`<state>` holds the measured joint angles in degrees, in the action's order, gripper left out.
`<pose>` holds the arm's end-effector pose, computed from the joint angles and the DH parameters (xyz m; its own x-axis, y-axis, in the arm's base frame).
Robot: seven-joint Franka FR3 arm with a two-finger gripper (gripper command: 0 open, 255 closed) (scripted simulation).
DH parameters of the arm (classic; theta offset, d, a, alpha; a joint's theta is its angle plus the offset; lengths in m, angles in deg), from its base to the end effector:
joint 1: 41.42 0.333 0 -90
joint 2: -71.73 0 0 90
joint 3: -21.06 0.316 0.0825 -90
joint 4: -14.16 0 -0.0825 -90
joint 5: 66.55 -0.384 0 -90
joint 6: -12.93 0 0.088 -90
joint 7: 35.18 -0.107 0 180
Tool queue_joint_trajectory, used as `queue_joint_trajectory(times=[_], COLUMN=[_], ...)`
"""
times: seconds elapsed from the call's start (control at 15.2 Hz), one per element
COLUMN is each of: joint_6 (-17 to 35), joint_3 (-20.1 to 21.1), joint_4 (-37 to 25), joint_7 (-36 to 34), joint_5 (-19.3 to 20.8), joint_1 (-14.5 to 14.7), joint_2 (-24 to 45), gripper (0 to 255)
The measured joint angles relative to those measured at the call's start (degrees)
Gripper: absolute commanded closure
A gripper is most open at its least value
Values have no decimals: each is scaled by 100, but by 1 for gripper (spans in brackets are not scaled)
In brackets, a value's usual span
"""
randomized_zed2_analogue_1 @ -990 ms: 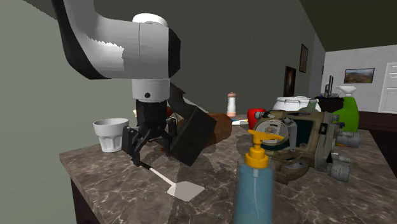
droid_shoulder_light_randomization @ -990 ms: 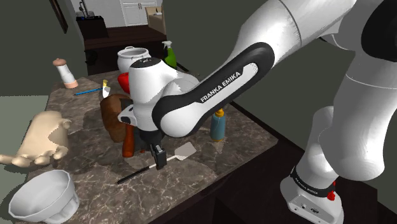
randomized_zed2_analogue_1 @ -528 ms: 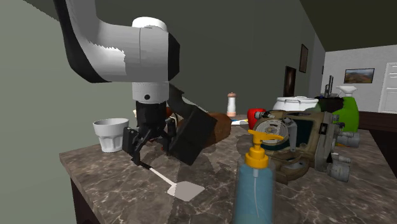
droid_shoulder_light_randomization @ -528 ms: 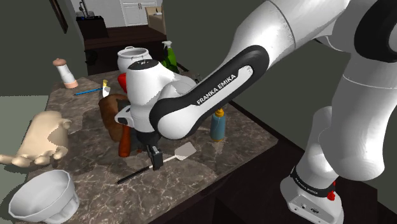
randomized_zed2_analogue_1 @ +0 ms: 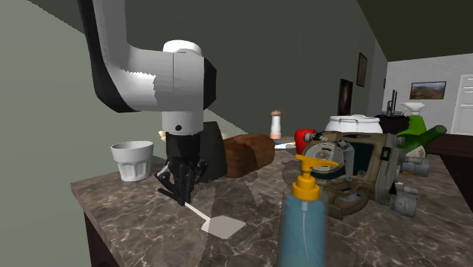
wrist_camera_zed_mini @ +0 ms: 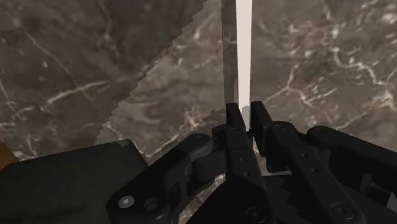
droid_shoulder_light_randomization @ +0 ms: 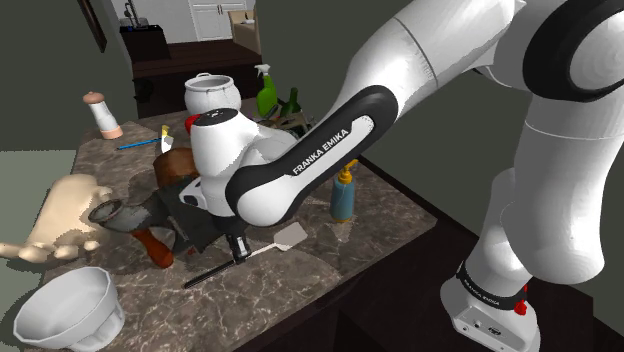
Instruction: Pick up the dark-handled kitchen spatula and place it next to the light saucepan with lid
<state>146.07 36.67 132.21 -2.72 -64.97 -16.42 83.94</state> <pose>0.4485 0.3788 0.3412 0.2802 0.9575 0.0687 0.9597 -0.2809 0.0013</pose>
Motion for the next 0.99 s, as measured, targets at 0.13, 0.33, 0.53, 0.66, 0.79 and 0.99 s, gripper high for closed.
queue_joint_trajectory(times=[0.13,0.33,0.53,0.66,0.79,0.99], joint_6=[-4,43,-151,-293,-425,-663], joint_3=[1,-2,0,1,3,10], joint_4=[-4,347,303,253,205,75], joint_7=[3,124,172,201,219,227], joint_5=[-2,-117,-171,-204,-232,-266], joint_1=[-1,-80,-104,-117,-124,-125], joint_2=[1,-309,-456,-550,-636,-748], gripper=[255,255,255,255,255,255])
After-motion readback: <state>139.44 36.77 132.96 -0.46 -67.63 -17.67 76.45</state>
